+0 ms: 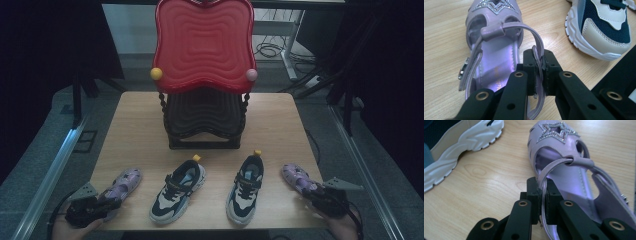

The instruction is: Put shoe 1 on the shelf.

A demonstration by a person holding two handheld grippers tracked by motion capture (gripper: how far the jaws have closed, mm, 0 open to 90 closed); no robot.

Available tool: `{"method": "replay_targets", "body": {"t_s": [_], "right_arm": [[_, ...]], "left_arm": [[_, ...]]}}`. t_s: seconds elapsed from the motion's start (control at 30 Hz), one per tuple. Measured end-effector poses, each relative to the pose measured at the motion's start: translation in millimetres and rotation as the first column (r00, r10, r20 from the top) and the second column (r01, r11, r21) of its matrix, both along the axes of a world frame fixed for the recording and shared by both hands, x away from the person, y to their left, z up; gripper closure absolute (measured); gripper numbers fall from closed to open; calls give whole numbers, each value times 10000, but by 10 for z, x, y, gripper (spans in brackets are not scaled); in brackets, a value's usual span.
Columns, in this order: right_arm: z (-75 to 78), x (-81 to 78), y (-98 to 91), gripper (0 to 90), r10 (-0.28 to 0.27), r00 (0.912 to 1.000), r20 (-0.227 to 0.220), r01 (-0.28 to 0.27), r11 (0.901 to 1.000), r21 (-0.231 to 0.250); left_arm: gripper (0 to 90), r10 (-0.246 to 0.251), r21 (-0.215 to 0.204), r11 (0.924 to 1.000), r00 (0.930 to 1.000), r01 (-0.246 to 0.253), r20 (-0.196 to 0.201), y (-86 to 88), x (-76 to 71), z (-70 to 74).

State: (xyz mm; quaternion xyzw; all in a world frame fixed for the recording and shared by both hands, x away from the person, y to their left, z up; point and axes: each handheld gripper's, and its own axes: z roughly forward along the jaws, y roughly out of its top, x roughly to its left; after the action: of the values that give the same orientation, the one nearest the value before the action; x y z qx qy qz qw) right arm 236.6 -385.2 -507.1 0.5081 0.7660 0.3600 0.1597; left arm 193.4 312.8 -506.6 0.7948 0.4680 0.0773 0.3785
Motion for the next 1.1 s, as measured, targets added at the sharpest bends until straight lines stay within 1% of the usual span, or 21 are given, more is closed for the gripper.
{"method": "replay_targets", "body": {"t_s": [0.1, 0.3, 0.43, 0.5, 0.6, 0.67, 0.8, 0.87, 0.93, 1.0, 1.07, 1.1], "right_arm": [[12, 0, -24, 854, -140, 9999, 84, 139, 9998, 140], [32, 3, -54, 854, -260, 9993, 260, 253, 9994, 255], [65, -5, -90, 856, -546, 9975, 453, 531, 9980, 344], [81, -15, -121, 856, -734, 9957, 558, 709, 9964, 454], [111, -35, -172, 856, -808, 9944, 680, 748, 9934, 865], [131, -48, -185, 856, -839, 9933, 792, 756, 9919, 1025], [170, -65, -177, 856, -1036, 9893, 1031, 906, 9881, 1240], [181, -67, -172, 856, -1010, 9890, 1077, 876, 9886, 1227], [212, -73, -144, 856, -932, 9886, 1179, 769, 9877, 1363], [225, -72, -122, 856, -878, 9883, 1244, 698, 9873, 1427], [235, -69, -106, 856, -818, 9885, 1271, 631, 9874, 1453], [254, -62, -79, 855, -764, 9883, 1318, 569, 9876, 1461]], "left_arm": [[847, 54, -128, 9999, 10000, -54, 33, 32, 6, 14], [857, 179, -369, 9992, 9998, -175, 106, 108, 34, 85], [860, 361, -565, 9978, 9990, -347, 246, 167, 48, 131], [862, 376, -648, 9973, 9989, -358, 273, 195, 58, 158], [862, 281, -972, 9949, 9992, -253, 278, 217, 79, 194], [861, 213, -1164, 9931, 9991, -170, 357, 211, 91, 221], [860, 253, -1308, 9913, 9979, -174, 592, 179, 109, 291], [860, 271, -1375, 9903, 9975, -179, 657, 177, 116, 307], [860, 332, -1670, 9858, 9964, -197, 781, 175, 133, 356], [860, 370, -1803, 9834, 9954, -207, 879, 166, 140, 403], [860, 350, -1812, 9833, 9950, -175, 940, 160, 140, 420], [860, 359, -1837, 9829, 9934, -154, 1087, 144, 140, 466]]}}
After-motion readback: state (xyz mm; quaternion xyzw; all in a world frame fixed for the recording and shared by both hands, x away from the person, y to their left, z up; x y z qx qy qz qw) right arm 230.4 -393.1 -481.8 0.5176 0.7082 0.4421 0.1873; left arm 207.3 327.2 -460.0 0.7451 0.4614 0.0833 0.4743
